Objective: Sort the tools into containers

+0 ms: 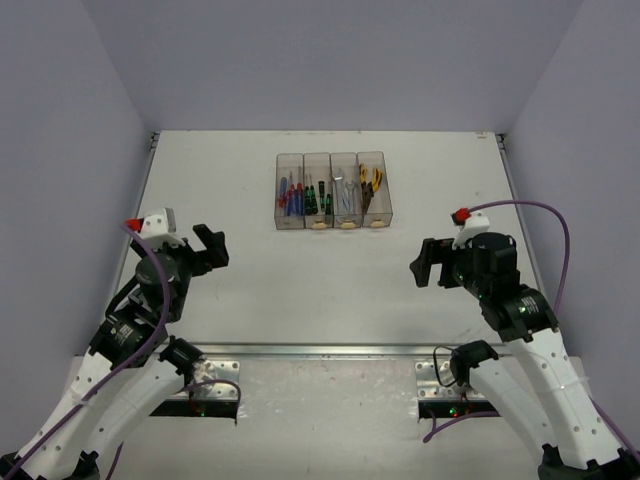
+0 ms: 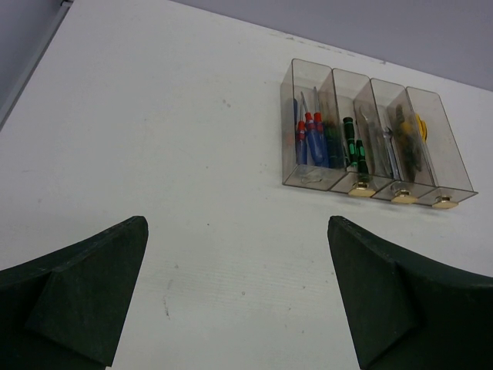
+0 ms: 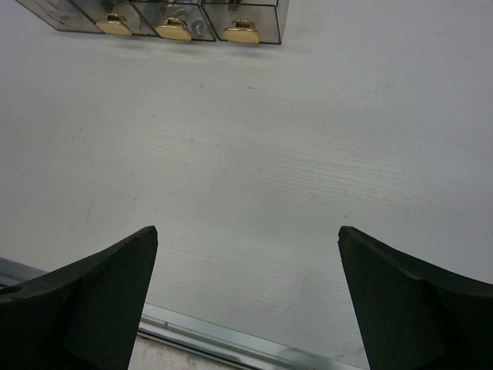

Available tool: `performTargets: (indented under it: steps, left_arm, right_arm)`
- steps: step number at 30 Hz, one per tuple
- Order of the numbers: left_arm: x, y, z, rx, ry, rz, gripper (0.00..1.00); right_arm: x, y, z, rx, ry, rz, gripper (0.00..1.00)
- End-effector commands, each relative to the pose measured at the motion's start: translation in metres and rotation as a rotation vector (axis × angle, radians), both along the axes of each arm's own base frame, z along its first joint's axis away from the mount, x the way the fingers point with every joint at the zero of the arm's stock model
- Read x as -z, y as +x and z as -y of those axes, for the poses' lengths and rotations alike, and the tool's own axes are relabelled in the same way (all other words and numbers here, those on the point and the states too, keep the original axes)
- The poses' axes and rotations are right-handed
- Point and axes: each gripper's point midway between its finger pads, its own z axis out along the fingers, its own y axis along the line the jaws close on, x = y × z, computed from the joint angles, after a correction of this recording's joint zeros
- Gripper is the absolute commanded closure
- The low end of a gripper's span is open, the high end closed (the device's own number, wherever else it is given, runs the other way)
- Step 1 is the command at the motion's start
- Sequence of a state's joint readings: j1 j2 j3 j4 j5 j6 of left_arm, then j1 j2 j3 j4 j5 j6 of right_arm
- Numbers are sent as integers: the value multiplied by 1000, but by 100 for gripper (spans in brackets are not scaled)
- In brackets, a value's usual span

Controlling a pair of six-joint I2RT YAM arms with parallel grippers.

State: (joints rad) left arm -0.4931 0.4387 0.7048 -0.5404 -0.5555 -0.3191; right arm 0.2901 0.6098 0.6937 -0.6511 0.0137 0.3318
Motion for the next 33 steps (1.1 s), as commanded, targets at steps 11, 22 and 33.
performTargets:
  steps: [11,22,33]
  left_arm:
    - [-13,4,1,2,-18,48,0]
    - [-14,4,2,6,-22,53,0]
    - [-18,0,-2,-2,-24,71,0]
  right_arm:
    - [-1,10,-10,-19,44,32,1]
    - [3,13,-10,-10,42,23,1]
    - [-18,16,-1,21,19,76,1]
